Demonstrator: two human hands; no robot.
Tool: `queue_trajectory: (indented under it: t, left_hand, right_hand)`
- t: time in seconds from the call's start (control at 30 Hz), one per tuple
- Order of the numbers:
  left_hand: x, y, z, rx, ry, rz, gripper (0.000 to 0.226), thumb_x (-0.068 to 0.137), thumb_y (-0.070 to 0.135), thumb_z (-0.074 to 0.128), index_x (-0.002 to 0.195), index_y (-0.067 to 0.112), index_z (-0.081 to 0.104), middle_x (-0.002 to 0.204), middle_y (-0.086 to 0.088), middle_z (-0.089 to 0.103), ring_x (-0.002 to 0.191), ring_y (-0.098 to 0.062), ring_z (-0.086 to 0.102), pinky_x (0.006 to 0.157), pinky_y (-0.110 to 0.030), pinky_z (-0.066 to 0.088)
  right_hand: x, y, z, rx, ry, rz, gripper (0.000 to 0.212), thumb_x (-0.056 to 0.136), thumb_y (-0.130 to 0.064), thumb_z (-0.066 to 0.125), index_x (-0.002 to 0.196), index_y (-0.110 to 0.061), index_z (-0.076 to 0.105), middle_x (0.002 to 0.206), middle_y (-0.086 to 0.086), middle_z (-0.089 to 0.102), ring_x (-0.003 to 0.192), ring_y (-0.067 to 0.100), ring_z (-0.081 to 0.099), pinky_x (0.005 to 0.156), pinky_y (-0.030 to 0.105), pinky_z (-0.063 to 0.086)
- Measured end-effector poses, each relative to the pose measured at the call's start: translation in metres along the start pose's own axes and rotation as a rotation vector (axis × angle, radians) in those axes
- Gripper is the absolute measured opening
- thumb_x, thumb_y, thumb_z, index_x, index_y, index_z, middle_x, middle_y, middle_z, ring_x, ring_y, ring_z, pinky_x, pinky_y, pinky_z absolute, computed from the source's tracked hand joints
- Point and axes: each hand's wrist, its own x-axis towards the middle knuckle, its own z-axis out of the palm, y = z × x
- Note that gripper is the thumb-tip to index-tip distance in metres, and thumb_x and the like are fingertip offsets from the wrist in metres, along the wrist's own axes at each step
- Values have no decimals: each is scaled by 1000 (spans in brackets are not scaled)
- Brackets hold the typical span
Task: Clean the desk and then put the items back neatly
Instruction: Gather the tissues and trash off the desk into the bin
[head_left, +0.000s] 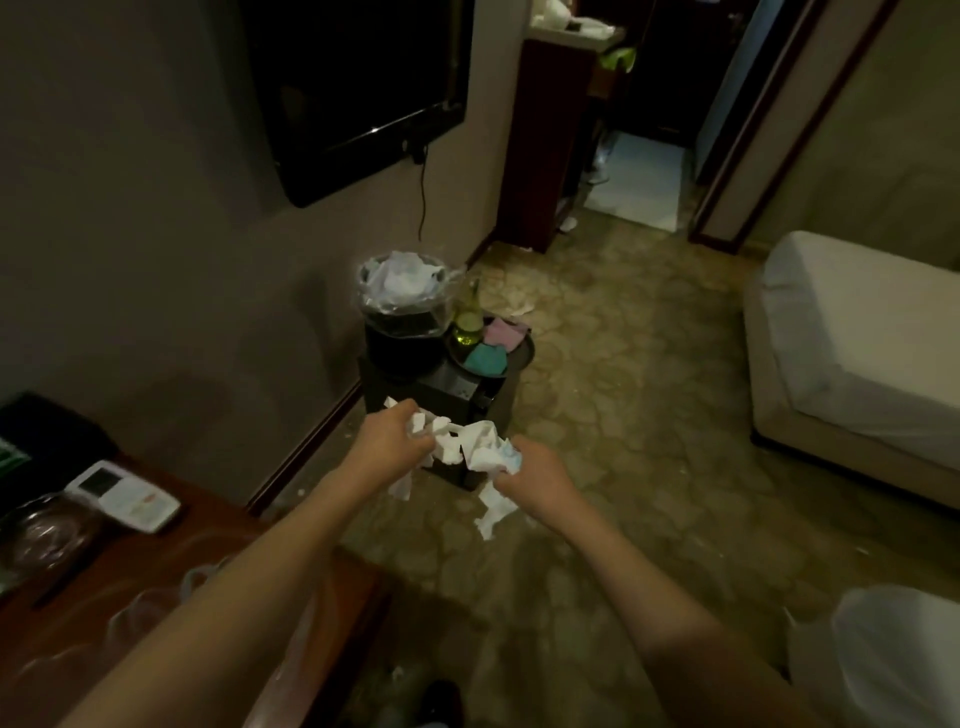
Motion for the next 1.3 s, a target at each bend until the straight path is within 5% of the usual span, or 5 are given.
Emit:
queue_trajectory:
  t: [0.17, 0.47, 0.7, 0.83, 1.3]
  left_hand:
    - [82, 36, 10, 40, -1, 52, 28, 88, 21, 58, 113, 8, 56, 101, -10, 60, 80, -15, 52, 53, -20, 35]
    - [206, 64, 31, 62, -38, -2, 29, 87, 20, 59, 114, 8, 56, 92, -3, 56, 80, -15, 53, 54, -21, 35]
    - [332, 76, 20, 67, 27, -127, 23, 86, 18, 60, 100, 1, 56, 94, -15, 60, 86, -28, 57, 71, -36, 43]
    - [370, 71, 25, -5, 78, -223, 25, 88, 19, 59, 108, 5, 58, 100, -13, 61, 92, -25, 58, 73, -31, 41]
    - [514, -15, -41, -68, 163, -441, 35, 91, 26, 57, 120, 7, 55, 119, -14, 61, 110, -30, 56, 88, -31, 42]
  right_hand:
    - [67, 14, -44, 30, 49, 67, 26, 85, -10, 60, 107, 2, 58, 105, 17, 63, 91, 25, 58, 66, 24, 35]
    - [211, 41, -89, 42, 10, 79, 34, 84, -11, 62, 116, 0, 57, 114, 15, 62, 106, 27, 58, 74, 21, 36]
    - [351, 42, -126, 13, -90, -15, 17, 86, -5, 59, 83, -19, 52, 87, 1, 54, 90, 16, 50, 52, 15, 31]
    - [418, 34, -138, -41, -135, -47, 39, 86, -10, 62, 123, -1, 53, 117, 13, 58, 109, 27, 55, 70, 18, 32]
    - [590, -58, -78, -136, -357, -192, 51, 89, -7, 55, 138, -9, 41, 124, 14, 58, 114, 30, 55, 86, 30, 45]
